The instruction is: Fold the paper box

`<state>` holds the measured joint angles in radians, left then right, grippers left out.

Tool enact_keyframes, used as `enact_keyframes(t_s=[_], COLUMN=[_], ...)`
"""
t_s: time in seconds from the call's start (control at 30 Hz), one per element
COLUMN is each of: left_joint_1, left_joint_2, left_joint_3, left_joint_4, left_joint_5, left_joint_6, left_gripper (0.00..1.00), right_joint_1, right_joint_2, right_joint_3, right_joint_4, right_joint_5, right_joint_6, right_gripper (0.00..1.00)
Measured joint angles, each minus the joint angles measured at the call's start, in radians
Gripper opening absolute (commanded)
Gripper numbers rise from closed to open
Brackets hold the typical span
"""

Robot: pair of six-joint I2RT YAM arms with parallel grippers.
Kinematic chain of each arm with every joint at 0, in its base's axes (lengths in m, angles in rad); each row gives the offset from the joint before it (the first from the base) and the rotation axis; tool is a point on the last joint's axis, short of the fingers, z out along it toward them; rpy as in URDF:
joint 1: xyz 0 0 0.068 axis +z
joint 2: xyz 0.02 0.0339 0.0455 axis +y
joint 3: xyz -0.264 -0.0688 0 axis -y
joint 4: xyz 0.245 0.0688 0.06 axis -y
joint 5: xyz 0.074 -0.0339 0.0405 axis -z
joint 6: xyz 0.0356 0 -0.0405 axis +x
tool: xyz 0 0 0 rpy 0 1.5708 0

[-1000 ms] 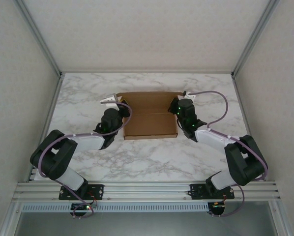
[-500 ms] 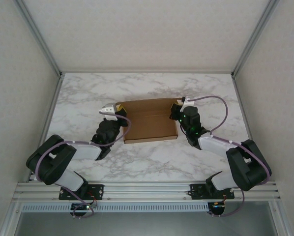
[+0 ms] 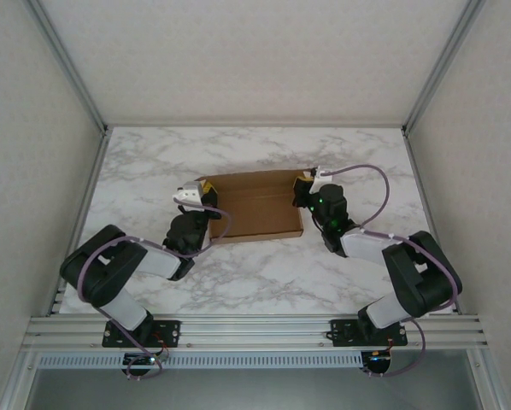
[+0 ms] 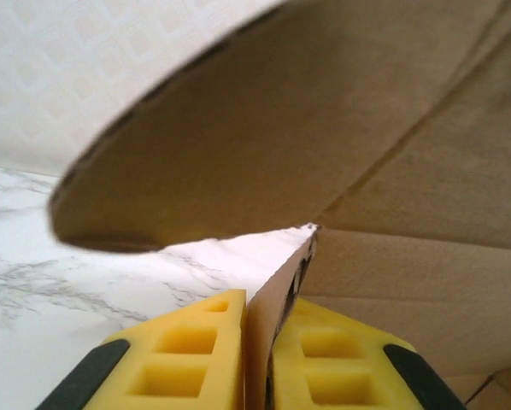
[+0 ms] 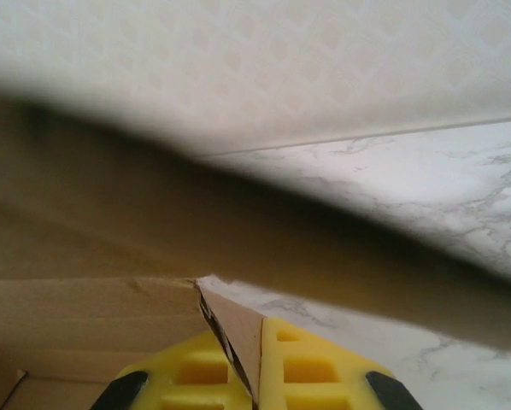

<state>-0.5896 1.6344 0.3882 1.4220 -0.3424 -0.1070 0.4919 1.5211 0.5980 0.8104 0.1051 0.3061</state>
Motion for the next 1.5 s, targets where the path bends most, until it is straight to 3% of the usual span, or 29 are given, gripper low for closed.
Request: enact_keyframes(t_s=[0.17, 0.37, 0.83, 1.13, 1.37, 1.5], left_joint_1=[0.000, -0.013, -0.063, -0.063, -0.064, -0.066], left_joint_2=[0.098, 0.108, 0.107, 0.084, 0.072, 0.072], left_joint_3=[0.020, -0.013, 0.050, 0.079, 0.014, -0.008], left_joint_4=[0.095, 0.147, 0.064, -0.018, 0.009, 0.032], left_joint_5=[-0.026, -0.040, -0.149, -0.131, -0.098, -0.089], left_joint_6=[0.033, 0.002, -0.187, -0.211, -0.190, -0.145], left_gripper=[0.15, 0.17, 0.18, 0.12, 0.09, 0.09], right_joint_1=[-0.004, -0.003, 0.024, 0.038, 0.055, 0.062], right_joint_2=[0.084, 0.112, 0.092, 0.049, 0.040, 0.036], right_joint_3=[0.034, 0.009, -0.049, -0.051, -0.112, -0.153], right_joint_4=[0.072, 0.157, 0.210, 0.143, 0.216, 0.261], right_joint_5=[0.021, 0.024, 0.095, 0.159, 0.164, 0.163], right_joint_6=[0.008, 0.042, 0.082, 0.137, 0.136, 0.136], right_gripper=[0.00, 0.00, 0.00, 0.00, 0.00, 0.07])
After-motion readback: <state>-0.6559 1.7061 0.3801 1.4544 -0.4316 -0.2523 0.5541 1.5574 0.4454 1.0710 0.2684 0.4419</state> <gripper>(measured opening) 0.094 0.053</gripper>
